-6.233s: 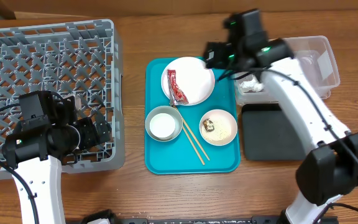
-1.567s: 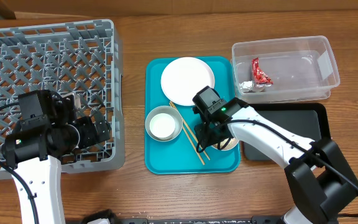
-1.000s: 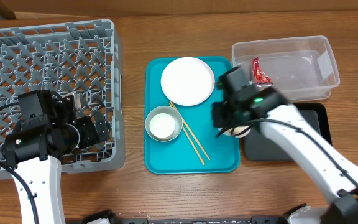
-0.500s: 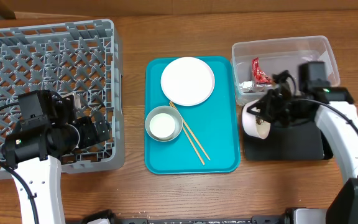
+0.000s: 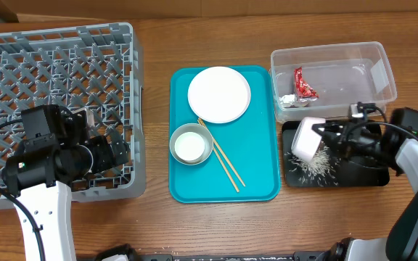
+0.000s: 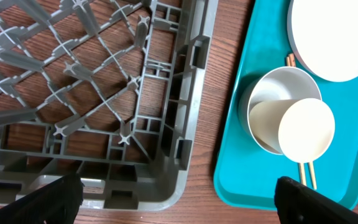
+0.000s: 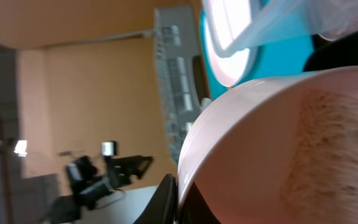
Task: Sort waste into correct bins and load items into the dishwasher
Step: 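Tip the pink bowl over the black tray to dump the rice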
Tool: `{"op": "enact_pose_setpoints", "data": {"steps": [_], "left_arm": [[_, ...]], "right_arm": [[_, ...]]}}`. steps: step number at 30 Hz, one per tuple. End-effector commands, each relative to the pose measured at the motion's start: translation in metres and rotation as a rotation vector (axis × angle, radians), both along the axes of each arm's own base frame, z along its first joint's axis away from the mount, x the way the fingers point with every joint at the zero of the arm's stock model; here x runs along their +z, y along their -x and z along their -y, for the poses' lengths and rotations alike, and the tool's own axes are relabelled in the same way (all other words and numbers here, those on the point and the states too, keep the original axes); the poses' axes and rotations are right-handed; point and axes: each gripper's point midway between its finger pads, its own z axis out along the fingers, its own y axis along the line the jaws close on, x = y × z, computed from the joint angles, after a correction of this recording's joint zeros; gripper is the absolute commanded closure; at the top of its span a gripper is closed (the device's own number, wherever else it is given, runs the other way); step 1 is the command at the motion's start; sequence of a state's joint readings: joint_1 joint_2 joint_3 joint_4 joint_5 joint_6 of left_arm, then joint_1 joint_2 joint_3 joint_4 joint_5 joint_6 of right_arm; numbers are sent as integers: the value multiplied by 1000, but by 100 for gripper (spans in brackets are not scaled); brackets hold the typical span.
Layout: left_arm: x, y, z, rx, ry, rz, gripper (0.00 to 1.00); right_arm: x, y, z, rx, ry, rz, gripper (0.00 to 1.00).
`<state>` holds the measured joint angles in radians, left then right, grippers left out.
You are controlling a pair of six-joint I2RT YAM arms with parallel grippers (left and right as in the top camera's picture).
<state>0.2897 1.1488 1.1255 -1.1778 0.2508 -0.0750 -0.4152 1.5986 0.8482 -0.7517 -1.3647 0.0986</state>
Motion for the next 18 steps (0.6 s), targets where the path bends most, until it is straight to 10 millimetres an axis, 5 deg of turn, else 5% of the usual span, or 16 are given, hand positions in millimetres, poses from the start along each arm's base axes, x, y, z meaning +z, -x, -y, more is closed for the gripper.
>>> {"op": "enact_pose_setpoints", "data": {"steps": [1, 11, 18], "left_arm": [[6, -4, -2, -14, -12, 23, 0], [6, -4, -2, -14, -12, 22, 0], [6, -3, -2, -15, -12, 22, 0]], "right_arm": [[21, -1, 12, -33, -147, 64, 96], [22, -3, 62, -204, -277, -71, 96], [22, 0, 75, -261, -356, -189, 96]]}}
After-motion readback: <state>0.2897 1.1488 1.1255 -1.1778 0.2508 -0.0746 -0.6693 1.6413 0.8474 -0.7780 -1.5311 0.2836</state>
